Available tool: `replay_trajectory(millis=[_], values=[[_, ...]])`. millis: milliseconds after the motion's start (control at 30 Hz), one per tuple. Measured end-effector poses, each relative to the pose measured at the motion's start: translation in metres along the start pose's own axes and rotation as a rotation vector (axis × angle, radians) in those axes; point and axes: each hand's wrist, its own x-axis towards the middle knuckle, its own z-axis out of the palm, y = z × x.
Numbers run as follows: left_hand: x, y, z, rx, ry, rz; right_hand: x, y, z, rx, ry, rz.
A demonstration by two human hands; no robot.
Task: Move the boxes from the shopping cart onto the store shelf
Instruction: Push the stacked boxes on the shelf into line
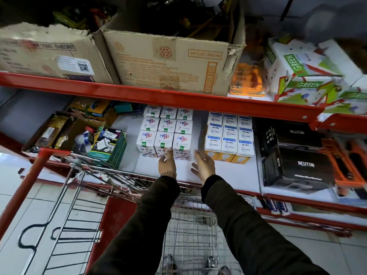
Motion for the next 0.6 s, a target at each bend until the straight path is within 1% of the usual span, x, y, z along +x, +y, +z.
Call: replay_trajectory(millis=[100, 267, 433, 500, 567, 600], values=[[-0.021, -0.013, 0.005, -0.07, -0.019, 0.058, -0.014, 0.0, -0.03, 0.047, 0.036, 0.019], [-0.062, -0.038, 0.031, -0.104, -0.092, 0.023, -0.038, 0.004, -0.093, 0.11, 0.127, 0.039], [-0.095, -0.067, 0.08, -0.102, -0.173, 0.006, -0.053, 0.007, -0.163, 0.265, 0.25, 0.092], [-0.111, -0.077, 0.103, -0.086, -0.201, 0.004, -0.055, 0.009, -0.193, 0.347, 0.329, 0.097], [-0.126, -0.085, 0.126, -0.068, -0.242, 0.03, -0.056, 0.006, -0.221, 0.451, 0.446, 0.055], [-0.133, -0.09, 0.139, -0.019, -0.257, 0.046, -0.057, 0.003, -0.235, 0.496, 0.512, 0.028]])
